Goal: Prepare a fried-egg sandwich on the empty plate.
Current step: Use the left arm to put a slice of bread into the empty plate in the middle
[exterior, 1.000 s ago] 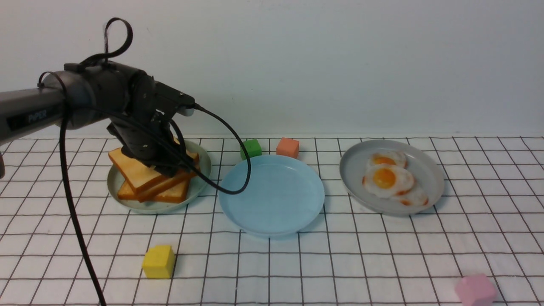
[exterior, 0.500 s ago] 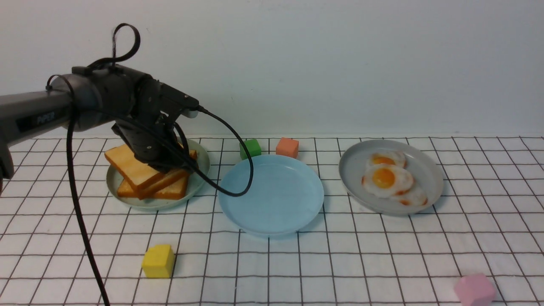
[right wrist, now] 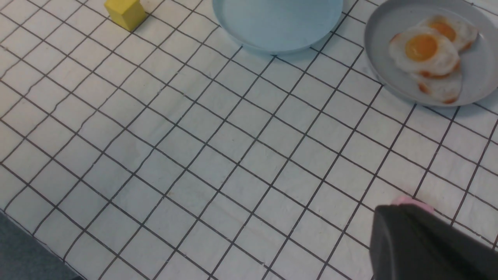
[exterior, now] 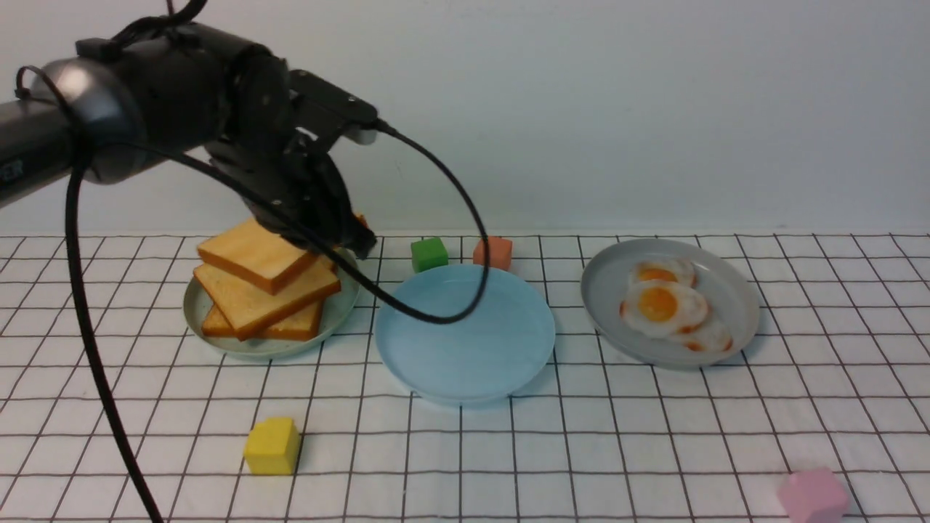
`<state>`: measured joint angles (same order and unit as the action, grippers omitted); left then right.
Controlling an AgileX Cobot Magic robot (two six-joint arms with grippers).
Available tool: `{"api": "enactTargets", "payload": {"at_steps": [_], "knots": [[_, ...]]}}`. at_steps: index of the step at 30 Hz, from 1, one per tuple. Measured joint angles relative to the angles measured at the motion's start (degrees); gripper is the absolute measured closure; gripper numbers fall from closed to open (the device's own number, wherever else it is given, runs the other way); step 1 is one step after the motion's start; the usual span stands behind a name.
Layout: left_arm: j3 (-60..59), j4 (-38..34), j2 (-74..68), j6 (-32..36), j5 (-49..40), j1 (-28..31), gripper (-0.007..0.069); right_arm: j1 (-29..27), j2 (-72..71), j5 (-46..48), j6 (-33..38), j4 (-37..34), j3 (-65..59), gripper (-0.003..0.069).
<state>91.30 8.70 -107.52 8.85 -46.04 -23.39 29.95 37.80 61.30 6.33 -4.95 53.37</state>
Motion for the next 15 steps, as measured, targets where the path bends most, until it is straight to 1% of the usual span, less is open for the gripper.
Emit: {"api": "enactTargets", "payload": {"at_steps": [1, 5, 7, 10, 15], "knots": [[0.0, 0.0, 0.0, 0.1, 0.1, -0.9, 0.0634, 0.0, 0.0, 0.0, 0.0, 0.0, 0.0, 0.0645], [-0.4, -0.6, -1.5, 0.8, 2.2, -9.3, 0.0634, 0.0, -0.2, 0.0, 0.0, 0.0, 0.0, 0.0642], [-0.5, -0.6, -3.1, 0.8, 4.0, -11.7, 0.0634, 0.0, -0.4, 0.0, 0.0, 0.0, 0.0, 0.0642], [-0.5, -0.5, -5.7, 0.8, 6.9, -13.9, 0.0634, 0.0, -0.8, 0.1, 0.0, 0.0, 0.0, 0.0642], [-0.5, -0.2, -8.7, 0.8, 9.6, -14.4, 0.0626, 0.0, -0.8, 1.0, 0.0, 0.0, 0.0, 0.0642]]}}
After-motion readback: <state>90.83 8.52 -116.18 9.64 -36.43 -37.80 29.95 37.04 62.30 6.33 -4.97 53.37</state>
